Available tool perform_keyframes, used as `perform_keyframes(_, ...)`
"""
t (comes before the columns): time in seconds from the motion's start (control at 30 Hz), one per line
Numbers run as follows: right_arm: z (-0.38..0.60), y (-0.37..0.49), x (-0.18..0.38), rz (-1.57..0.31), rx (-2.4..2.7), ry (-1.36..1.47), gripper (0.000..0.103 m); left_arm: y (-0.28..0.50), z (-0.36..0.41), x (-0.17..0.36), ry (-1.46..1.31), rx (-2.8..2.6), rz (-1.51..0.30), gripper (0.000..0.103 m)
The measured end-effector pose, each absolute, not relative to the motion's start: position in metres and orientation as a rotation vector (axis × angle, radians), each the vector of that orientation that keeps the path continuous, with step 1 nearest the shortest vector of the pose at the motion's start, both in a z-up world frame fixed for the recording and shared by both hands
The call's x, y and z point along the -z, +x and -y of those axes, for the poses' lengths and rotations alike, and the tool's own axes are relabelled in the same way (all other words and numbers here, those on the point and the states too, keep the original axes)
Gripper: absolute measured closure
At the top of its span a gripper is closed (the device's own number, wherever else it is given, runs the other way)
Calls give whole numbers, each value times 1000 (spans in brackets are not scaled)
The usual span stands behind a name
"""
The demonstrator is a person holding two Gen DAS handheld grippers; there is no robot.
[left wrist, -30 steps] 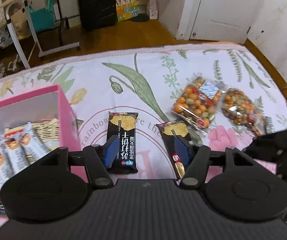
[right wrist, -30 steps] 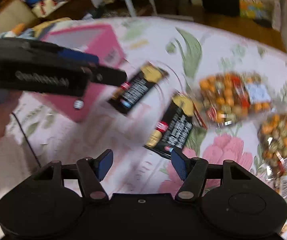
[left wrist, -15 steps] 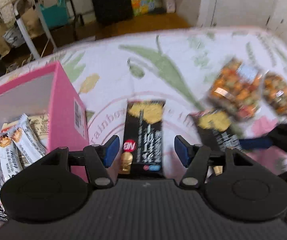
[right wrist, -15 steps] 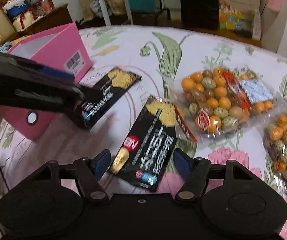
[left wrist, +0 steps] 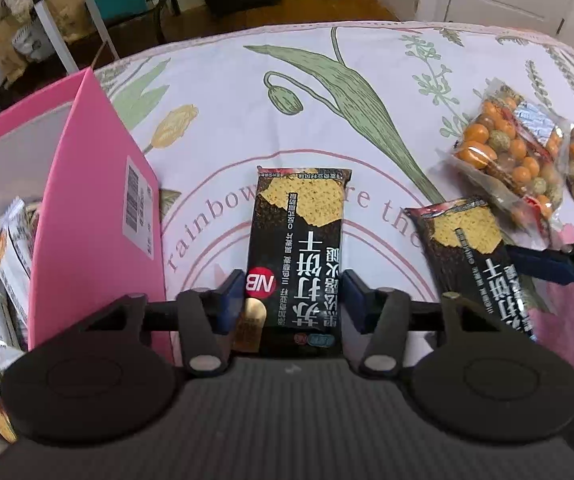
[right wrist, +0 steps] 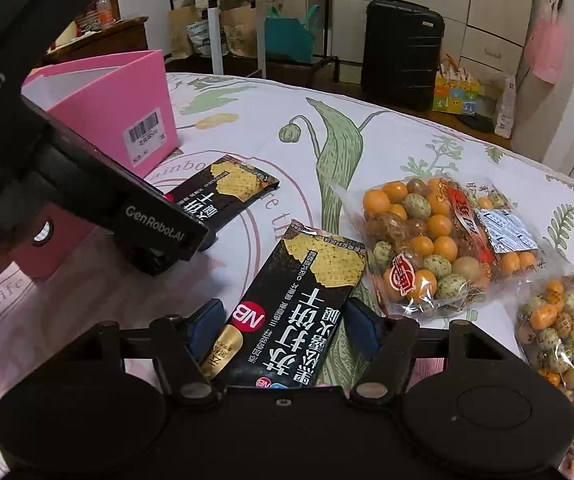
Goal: Organize snacks
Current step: 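Grasp a black NB cracker pack with the right tool while the left tool grasps another, then carry both cracker packs into the pink box and open both tools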
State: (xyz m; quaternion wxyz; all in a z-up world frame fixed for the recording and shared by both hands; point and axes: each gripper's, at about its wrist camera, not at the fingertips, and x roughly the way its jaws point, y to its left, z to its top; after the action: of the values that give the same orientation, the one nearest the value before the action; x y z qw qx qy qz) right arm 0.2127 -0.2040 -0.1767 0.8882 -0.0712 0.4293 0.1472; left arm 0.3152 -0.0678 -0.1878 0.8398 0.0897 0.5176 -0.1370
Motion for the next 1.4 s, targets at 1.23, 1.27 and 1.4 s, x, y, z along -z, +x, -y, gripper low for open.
perform_keyframes(1.23,211,201,166,-1109,-295,-91,39,262,66,156,105,356,-1134,57)
perform_keyframes(1.27,210,201,168,-1124,-293,-98,39,262,65,157,103,354,-1141,57)
perform_keyframes(1.4,205,198,172,-1122,-299,-131,35,264,65,166,93,351,-1181,57)
